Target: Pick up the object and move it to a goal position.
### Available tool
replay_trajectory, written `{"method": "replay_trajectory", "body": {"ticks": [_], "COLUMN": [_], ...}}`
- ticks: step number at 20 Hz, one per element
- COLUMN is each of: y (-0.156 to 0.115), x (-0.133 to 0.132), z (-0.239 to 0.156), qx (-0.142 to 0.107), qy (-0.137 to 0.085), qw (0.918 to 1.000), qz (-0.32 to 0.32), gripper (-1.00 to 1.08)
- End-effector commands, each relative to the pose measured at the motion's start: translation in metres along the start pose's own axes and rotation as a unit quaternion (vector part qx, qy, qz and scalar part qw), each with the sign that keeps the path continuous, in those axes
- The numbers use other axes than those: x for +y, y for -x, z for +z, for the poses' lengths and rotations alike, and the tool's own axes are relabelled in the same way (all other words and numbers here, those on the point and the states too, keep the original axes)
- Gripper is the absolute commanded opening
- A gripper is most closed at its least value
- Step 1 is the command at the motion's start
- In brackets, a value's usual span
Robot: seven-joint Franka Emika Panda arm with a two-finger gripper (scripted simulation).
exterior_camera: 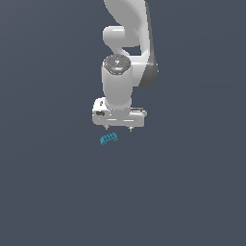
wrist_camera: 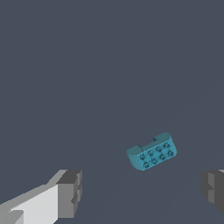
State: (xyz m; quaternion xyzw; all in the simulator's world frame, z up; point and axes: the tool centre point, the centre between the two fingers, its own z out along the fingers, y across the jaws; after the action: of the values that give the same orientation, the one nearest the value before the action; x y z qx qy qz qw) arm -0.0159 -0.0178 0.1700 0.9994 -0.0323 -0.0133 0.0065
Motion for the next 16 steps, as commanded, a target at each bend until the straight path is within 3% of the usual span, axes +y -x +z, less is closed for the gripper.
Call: {"method": "replay_trajectory", "body": {"ticks": [1,16], "y": [0.000,0.002], "x": [0.000,0.014], "z": [0.000,-0.012], "qx": [0.000,0.003], "qy": [0.000,0.001], "qw": [1.0000,1.0000], "qz": [0.000,0.004], "gripper": [1.00,1.00]}}
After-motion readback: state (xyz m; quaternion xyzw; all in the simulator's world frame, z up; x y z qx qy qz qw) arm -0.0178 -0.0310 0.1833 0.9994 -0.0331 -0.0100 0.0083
